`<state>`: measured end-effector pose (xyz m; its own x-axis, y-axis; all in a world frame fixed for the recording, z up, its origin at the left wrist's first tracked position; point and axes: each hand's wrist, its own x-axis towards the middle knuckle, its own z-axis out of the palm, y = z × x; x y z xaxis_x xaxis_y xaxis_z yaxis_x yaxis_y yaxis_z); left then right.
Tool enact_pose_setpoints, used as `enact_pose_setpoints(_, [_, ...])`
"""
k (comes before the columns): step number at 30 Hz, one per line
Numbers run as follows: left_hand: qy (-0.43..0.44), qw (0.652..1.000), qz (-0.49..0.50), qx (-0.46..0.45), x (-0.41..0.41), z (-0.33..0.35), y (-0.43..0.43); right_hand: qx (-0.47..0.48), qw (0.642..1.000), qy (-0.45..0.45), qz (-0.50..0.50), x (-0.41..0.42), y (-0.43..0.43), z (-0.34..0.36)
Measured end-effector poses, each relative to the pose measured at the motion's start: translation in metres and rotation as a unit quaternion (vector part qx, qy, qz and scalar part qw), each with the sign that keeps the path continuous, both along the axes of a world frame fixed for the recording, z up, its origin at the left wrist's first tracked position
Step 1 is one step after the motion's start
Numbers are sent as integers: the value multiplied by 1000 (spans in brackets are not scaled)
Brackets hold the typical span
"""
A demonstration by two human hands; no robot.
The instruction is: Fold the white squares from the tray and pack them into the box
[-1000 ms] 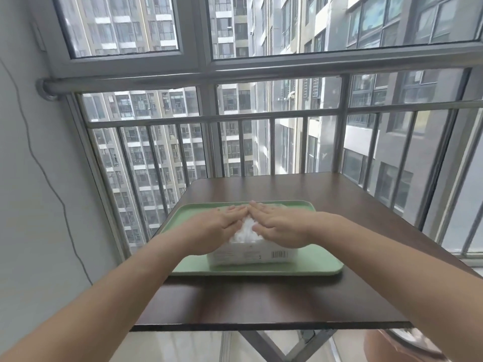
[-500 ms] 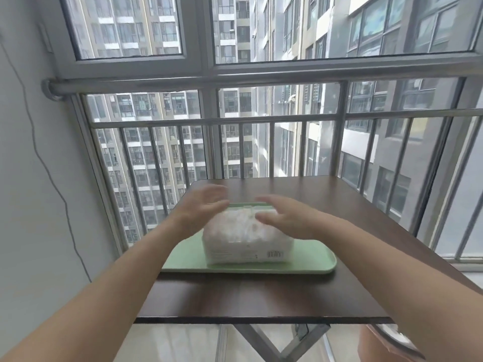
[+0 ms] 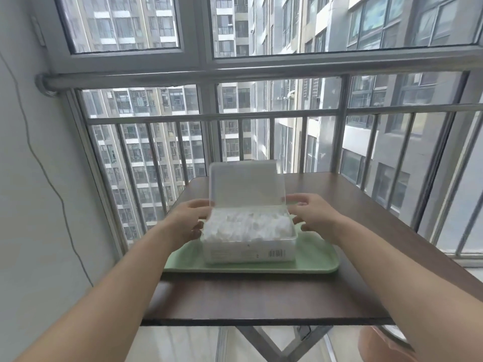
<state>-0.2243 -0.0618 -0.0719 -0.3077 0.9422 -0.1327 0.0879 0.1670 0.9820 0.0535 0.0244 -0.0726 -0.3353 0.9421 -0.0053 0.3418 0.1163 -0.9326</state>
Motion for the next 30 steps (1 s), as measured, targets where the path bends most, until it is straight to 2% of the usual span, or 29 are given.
enact_pose_setpoints(2, [-49,998,9,33,3,4,-5,27,998,47,15,0,-2,1])
enact_pose_setpoints(4, [-69,995,14,66,6,7,-13,64,997,41,25,2,-9,4])
enact_pose_setpoints(7, [29,993,9,111,11,6,-30,118,992,-10,40,8,-23,6])
enact_pose_setpoints(9, [121,981,-34,149,14,-2,-44,178,980,-58,60,11,-33,4])
enact_pose_setpoints(10, [192,966,-72,160,15,-6,-49,217,968,-97,76,13,-39,4])
enact_pose_setpoints(13, [413,889,-147,129,13,-17,-57,278,923,-228,137,15,-53,1])
enact_pose_setpoints(16, [509,840,-151,112,16,-11,-57,323,873,-339,139,10,-58,-2])
enact_pose_setpoints(19, [617,768,-154,73,18,-4,-47,329,847,-399,124,2,-57,2])
enact_pose_setpoints(20, [636,753,-153,68,19,-3,-43,326,841,-413,123,0,-56,5])
enact_pose_setpoints(26, [634,753,-170,36,19,-1,-33,287,828,-461,137,-4,-46,16])
enact_pose_setpoints(30, [576,798,-177,4,23,4,-36,274,828,-473,123,-4,-53,21])
